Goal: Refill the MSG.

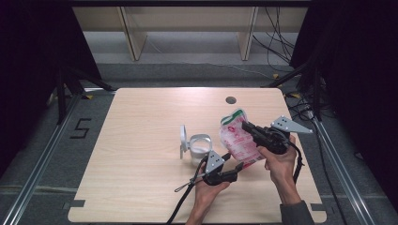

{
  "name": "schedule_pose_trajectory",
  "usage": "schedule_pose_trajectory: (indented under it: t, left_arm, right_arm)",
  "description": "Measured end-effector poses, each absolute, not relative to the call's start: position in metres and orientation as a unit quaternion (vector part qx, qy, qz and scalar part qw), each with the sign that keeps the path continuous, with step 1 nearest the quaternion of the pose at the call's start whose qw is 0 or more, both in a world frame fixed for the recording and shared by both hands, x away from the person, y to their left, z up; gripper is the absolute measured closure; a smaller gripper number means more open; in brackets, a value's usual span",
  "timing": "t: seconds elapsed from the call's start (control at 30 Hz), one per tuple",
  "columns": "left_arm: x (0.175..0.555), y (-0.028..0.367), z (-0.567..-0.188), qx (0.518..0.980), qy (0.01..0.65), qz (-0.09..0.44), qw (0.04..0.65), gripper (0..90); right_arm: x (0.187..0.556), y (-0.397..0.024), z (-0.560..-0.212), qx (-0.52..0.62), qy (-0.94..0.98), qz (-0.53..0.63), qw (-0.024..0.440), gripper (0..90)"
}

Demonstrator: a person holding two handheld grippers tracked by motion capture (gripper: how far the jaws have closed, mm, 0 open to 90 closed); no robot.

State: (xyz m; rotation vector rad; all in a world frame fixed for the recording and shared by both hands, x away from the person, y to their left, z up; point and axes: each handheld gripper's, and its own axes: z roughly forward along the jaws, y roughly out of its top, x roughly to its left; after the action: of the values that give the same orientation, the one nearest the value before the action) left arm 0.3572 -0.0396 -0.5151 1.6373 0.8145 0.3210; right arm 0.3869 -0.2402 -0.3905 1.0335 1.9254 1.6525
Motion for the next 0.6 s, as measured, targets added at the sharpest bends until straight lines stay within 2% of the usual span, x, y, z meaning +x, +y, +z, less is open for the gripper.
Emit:
schedule_pose_trajectory:
  t: [0.27,0.6]
  left_arm:
    - [0.357,-0.040,-0.515,0.698,0.348,0.120,0.614,42.4]
    - [0.351,-0.039,-0.503,0.710,0.329,0.131,0.608,42.9]
  right_arm:
    - [0.380,-0.247,-0.395,0.383,0.692,0.579,0.198,90.0]
    - [0.364,-0.268,-0.400,0.404,0.676,0.582,0.204,90.0]
